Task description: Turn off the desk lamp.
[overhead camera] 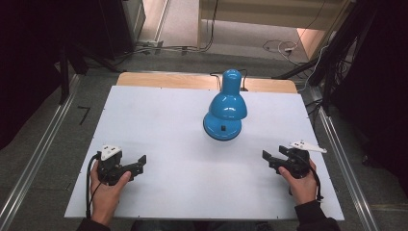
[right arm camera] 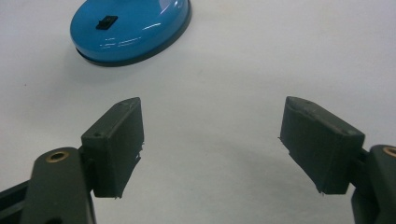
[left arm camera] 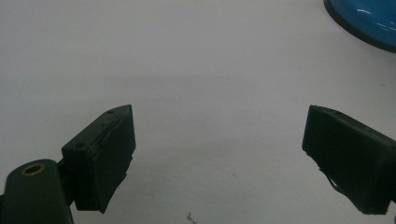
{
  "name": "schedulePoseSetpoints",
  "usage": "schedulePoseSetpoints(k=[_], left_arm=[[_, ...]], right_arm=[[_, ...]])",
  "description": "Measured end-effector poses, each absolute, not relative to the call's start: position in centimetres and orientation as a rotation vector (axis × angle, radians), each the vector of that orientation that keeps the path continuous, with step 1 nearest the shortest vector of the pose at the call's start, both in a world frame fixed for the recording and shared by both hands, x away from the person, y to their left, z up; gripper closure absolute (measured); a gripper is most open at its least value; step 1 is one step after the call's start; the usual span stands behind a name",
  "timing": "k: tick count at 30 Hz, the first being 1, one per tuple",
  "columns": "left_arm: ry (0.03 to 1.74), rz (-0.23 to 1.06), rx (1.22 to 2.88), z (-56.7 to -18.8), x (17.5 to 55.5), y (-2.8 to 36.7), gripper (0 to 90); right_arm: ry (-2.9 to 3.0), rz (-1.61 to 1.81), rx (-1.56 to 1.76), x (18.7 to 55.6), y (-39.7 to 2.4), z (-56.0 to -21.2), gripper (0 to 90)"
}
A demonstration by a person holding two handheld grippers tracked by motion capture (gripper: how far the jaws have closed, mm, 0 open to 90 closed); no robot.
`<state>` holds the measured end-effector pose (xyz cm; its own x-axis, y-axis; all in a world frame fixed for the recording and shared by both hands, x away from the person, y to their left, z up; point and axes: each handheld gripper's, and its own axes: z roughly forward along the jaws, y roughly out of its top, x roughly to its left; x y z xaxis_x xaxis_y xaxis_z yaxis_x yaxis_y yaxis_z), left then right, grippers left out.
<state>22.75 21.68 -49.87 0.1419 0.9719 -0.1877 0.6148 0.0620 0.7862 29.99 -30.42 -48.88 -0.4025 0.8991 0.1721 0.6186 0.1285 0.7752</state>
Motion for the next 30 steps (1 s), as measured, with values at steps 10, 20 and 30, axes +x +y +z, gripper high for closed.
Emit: schedulePoseSetpoints(k=[10, 20, 30], left_arm=[[1.559, 0.578, 1.64, -49.9, 22.8, 21.7, 10.6], [1.559, 0.579, 1.639, -49.9, 22.8, 21.7, 10.6], [1.56, 0.579, 1.639, -49.9, 22.8, 21.7, 10.6]], right_arm=[[2.059, 1.162, 1.485, 29.3, -31.3, -48.8, 20.2], [2.046, 1.16, 1.495, 28.6, -32.0, -48.7, 20.3], [2.035, 1.162, 1.499, 28.0, -32.7, -48.5, 20.2]])
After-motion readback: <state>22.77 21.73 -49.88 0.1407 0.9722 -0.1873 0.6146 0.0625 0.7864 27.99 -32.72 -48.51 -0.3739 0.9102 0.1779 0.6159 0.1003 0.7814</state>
